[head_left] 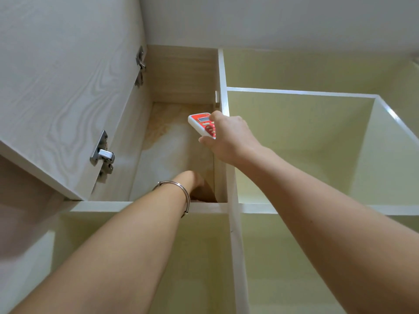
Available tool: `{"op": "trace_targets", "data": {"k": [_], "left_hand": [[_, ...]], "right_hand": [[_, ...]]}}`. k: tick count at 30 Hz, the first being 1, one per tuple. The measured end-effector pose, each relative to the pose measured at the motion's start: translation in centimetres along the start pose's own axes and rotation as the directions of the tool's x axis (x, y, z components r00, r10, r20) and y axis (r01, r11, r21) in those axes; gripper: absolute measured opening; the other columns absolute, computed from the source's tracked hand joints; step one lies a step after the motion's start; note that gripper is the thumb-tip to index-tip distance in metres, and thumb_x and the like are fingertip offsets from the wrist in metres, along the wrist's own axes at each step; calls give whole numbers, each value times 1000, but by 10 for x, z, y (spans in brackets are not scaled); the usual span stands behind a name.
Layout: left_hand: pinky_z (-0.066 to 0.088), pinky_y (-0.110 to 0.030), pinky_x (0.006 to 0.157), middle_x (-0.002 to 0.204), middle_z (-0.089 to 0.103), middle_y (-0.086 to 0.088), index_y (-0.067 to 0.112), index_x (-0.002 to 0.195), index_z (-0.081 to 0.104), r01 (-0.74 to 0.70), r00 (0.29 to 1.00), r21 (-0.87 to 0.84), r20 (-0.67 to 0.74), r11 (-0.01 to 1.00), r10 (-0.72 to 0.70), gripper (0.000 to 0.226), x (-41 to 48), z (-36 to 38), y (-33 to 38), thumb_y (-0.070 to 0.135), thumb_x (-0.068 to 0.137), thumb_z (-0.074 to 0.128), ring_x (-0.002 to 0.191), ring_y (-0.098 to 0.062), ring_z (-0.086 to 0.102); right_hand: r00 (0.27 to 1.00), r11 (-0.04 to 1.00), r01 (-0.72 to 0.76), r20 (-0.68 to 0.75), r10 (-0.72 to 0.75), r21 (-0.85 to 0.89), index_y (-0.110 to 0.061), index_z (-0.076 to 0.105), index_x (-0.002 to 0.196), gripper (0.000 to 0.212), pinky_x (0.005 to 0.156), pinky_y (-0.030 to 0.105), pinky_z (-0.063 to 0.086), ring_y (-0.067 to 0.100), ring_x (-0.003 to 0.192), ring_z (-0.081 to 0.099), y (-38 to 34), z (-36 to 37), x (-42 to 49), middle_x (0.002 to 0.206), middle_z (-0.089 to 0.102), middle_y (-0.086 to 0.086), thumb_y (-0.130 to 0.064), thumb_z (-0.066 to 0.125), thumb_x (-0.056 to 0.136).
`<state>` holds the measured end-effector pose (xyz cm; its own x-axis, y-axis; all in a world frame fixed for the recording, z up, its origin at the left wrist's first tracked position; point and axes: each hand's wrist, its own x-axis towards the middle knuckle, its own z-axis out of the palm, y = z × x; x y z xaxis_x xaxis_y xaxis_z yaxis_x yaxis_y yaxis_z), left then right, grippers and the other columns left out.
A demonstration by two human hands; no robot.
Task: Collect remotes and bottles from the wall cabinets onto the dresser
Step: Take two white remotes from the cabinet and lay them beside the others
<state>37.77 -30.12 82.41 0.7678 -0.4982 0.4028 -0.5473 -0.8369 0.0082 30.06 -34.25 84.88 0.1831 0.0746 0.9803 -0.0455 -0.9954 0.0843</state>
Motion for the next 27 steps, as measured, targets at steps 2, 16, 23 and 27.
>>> {"op": "trace_targets", "data": {"k": [2, 16, 23, 27], "left_hand": [[44, -33, 95, 140, 50, -15, 3, 135, 44, 18, 1000, -15, -24, 1000, -18, 48, -4, 1, -4, 32, 96, 40, 96, -17, 49], [39, -23, 51, 71, 55, 1, 19, 82, 54, -351, 626, -591, -725, 726, -287, 26, -103, -8, -73, 36, 71, 69, 60, -13, 52], [48, -12, 54, 70, 55, 12, 29, 83, 57, -502, 664, -684, -697, 530, -271, 32, -172, 64, -51, 45, 56, 65, 56, 6, 58], [41, -16, 44, 54, 56, 15, 32, 76, 55, -479, 832, -836, -529, 266, -164, 35, -219, 133, -39, 50, 49, 68, 43, 5, 53]], "right_hand": [[1000, 1000, -24, 1, 24, 11, -11, 41, 128, 42, 77, 34, 38, 34, 116, 43, 1, 3, 1, 123, 54, 16, -24, 54, 90], [988, 948, -113, -69, 139, 296, -9, 40, 128, 54, 92, 33, 40, 35, 118, 44, 3, 1, -15, 126, 47, 16, -18, 61, 79], [965, 867, -254, 45, 260, 429, -12, 40, 130, 56, 73, 22, 39, 22, 104, 50, 1, -36, -122, 116, 49, 7, -27, 58, 79], [902, 802, -430, 166, 398, 415, -23, 45, 105, 27, 70, 19, 41, 16, 91, 56, 2, -67, -231, 110, 55, 5, -24, 54, 80]]}}
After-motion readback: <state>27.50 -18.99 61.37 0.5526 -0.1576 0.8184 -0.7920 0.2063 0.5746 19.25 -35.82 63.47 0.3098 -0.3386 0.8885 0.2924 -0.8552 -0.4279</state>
